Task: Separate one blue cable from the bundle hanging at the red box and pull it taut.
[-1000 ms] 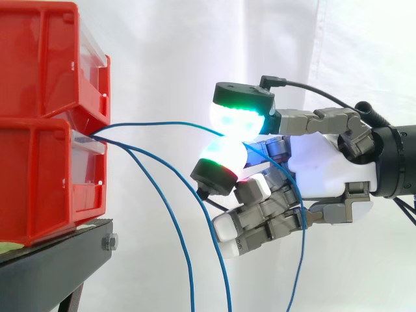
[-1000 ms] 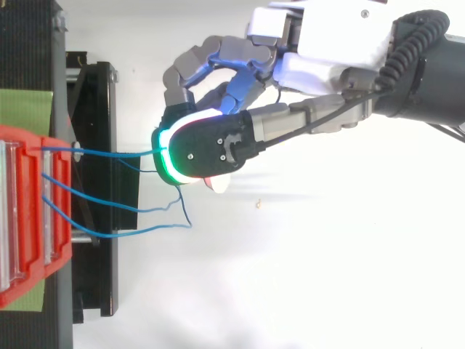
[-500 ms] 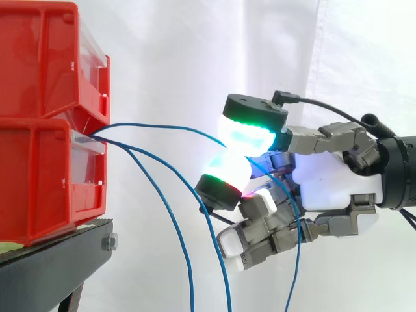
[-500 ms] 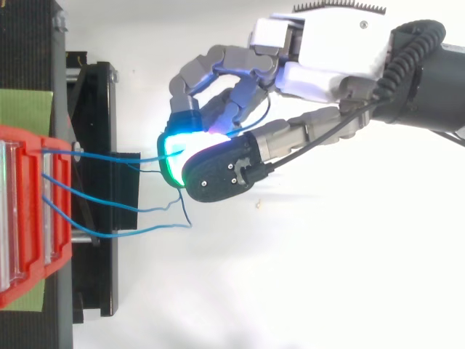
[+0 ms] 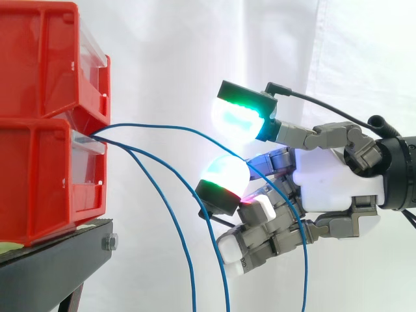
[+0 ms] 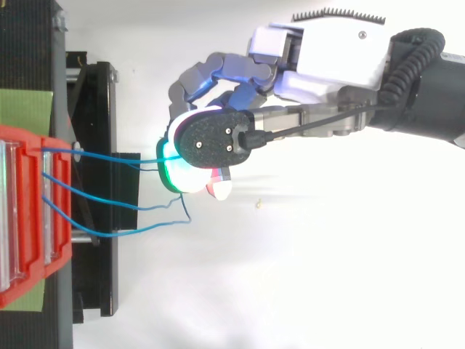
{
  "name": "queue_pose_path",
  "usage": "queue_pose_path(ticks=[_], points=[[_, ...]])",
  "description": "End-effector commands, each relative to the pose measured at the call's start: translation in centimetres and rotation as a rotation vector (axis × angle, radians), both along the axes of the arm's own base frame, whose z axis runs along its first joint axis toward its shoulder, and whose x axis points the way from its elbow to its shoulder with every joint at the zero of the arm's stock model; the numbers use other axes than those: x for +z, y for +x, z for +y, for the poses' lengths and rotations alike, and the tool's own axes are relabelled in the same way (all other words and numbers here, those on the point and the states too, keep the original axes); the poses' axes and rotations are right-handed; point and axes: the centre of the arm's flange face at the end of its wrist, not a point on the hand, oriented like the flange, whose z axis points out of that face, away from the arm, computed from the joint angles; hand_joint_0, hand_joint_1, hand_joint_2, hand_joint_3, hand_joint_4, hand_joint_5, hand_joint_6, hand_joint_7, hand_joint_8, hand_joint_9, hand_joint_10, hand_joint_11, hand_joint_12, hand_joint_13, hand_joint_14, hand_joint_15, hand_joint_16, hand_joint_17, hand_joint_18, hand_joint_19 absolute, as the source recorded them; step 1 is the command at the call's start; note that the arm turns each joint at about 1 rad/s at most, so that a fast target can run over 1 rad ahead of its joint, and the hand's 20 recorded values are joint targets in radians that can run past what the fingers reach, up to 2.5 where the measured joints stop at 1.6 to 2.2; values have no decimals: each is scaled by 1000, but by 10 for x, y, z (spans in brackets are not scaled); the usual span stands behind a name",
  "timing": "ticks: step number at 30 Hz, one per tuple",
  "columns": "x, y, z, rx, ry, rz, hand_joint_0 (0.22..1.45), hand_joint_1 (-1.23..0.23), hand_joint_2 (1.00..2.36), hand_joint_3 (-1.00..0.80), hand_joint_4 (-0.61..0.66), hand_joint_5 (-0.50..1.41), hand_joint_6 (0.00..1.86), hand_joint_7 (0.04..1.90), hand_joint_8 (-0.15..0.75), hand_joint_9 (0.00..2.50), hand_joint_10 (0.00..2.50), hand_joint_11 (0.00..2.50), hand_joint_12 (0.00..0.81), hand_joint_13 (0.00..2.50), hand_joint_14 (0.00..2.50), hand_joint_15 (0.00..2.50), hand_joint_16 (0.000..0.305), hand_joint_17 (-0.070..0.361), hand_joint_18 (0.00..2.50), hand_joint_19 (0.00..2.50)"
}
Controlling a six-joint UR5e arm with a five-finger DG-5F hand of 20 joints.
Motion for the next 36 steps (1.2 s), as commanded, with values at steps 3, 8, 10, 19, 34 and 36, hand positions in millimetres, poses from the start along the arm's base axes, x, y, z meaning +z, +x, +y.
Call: queue_pose_path(ticks=[3,8,10,19,34,36], points=[[1,1,0,0,0,-4,602,-500,1016,-296,180,-182,874,1095,344,934,21,823,329,832,18,507,32,73,621,451],[1,1,0,-4,0,-4,596,-715,1022,-65,177,-191,890,1301,354,924,17,858,337,827,18,510,35,78,635,447],[1,1,0,-5,0,-4,613,-744,1021,-40,140,-195,906,1314,354,920,16,871,338,821,17,506,36,80,640,455],[0,0,1,-5,0,-4,695,-792,1018,-204,98,-215,940,1225,326,892,18,887,325,798,20,510,34,77,630,466],[0,1,7,-8,-1,-2,765,-763,1005,-432,44,-224,949,1360,330,923,16,894,317,816,18,503,33,74,649,466],[0,1,8,-7,1,-2,785,-765,1002,-476,31,-226,947,1381,320,936,16,903,316,822,20,507,32,73,654,473]])
